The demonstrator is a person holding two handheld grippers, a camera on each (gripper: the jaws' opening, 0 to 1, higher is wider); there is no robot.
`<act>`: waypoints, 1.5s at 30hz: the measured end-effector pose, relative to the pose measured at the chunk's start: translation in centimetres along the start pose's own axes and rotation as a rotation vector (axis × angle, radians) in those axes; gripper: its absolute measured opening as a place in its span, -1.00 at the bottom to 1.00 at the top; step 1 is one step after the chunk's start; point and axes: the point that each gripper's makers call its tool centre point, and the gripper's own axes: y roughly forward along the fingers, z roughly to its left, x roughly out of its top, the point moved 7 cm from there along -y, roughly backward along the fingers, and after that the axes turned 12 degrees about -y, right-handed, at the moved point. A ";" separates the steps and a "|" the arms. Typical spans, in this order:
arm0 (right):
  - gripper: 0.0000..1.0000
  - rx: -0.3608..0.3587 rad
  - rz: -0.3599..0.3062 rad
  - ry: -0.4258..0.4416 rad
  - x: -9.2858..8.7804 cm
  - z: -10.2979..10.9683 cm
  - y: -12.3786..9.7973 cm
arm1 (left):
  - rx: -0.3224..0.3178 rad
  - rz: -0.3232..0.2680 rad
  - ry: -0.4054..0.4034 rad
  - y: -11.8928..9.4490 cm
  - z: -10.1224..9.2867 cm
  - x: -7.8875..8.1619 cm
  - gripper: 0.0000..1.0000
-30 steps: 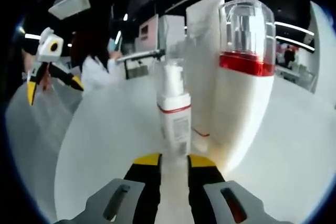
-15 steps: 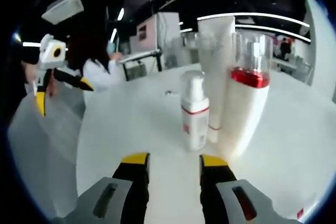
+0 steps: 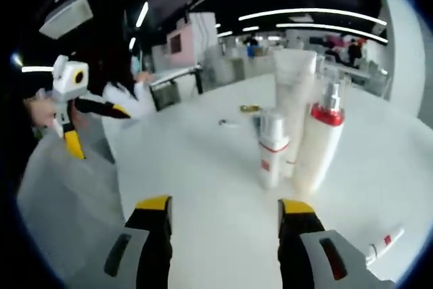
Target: Arrange the skincare products in the storage area until every visible bottle or jar stands upright without overlapping.
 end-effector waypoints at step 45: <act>0.98 -0.308 0.039 -0.017 0.7 4.5 -6.8 | -0.026 -0.074 0.034 -0.3 -0.4 0.0 0.96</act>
